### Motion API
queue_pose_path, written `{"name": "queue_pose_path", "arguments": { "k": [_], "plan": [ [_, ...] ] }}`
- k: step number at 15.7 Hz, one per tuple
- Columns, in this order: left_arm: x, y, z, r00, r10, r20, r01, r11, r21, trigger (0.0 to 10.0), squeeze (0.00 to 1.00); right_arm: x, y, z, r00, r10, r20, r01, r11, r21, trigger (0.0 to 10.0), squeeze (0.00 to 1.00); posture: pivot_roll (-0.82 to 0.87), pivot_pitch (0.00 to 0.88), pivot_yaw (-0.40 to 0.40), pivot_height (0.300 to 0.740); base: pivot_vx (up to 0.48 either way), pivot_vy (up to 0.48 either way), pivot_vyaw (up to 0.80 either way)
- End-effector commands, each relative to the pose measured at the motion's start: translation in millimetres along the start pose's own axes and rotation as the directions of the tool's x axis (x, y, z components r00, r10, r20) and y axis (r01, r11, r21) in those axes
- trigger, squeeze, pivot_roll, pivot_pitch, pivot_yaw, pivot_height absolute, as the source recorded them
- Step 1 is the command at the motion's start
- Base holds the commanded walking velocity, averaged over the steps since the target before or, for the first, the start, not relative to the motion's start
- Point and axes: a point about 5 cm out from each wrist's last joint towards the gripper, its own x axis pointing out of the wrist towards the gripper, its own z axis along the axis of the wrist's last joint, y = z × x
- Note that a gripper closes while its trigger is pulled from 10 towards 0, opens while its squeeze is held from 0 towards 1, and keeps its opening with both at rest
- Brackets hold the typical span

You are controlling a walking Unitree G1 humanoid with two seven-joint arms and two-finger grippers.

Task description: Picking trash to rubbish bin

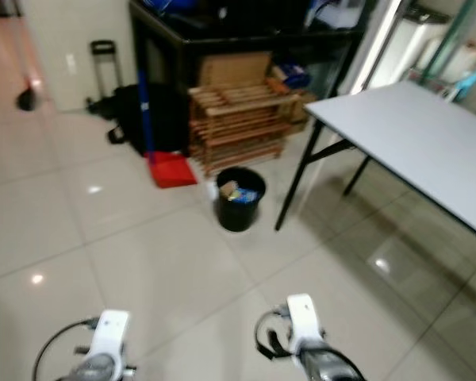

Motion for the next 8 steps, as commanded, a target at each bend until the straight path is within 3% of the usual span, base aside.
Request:
{"name": "queue_pose_path", "arguments": {
  "k": [1,8],
  "plan": [
    [0.2,1.4,0.7,1.000,0.004,0.001,-0.004,1.000,0.015,10.0,0.00,1.1,1.1,7.7,1.000,0.008,0.014,-0.008,1.000,-0.015,10.0,0.00,-0.01,0.021,-0.150,0.740,0.416,0.000,0.00],
    [0.2,2.0,0.7,1.000,0.004,0.002,-0.004,1.000,0.021,10.0,0.00,1.2,2.4,7.4,1.000,0.009,0.024,-0.010,1.000,0.010,10.0,0.00,-0.01,0.008,-0.147,0.740,0.413,0.000,0.00]
  ]
}}
